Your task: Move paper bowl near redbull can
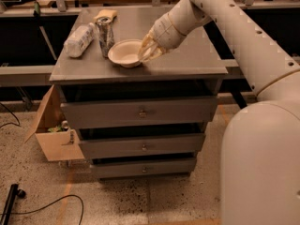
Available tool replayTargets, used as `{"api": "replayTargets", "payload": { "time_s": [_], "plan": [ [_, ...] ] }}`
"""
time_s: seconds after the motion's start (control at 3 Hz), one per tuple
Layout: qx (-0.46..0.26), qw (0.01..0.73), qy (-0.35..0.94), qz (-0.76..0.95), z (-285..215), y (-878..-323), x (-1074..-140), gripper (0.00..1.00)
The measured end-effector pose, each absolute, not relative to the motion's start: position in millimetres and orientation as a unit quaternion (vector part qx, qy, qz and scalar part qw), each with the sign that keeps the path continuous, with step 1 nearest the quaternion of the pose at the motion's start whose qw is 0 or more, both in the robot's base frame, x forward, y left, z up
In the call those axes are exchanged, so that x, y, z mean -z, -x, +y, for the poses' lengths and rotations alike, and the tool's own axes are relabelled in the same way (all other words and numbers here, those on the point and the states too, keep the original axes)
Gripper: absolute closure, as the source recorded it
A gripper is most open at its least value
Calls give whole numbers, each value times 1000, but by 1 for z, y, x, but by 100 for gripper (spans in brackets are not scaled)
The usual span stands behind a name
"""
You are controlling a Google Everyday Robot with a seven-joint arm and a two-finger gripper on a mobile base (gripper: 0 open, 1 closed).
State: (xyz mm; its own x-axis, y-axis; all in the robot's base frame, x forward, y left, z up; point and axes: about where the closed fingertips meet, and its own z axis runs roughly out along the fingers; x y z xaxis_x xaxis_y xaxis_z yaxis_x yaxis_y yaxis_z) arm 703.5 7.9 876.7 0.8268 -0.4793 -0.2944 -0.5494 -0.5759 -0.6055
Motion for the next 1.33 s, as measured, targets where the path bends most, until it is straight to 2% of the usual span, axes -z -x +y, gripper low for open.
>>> {"api": "replayTargets", "payload": {
  "time_s": [1.0, 1.33],
  "plan": [
    [-32, 365, 876, 314, 4, -720, -888, 13],
    [-13, 370, 867, 333, -12, -727, -899, 0]
  ]
}}
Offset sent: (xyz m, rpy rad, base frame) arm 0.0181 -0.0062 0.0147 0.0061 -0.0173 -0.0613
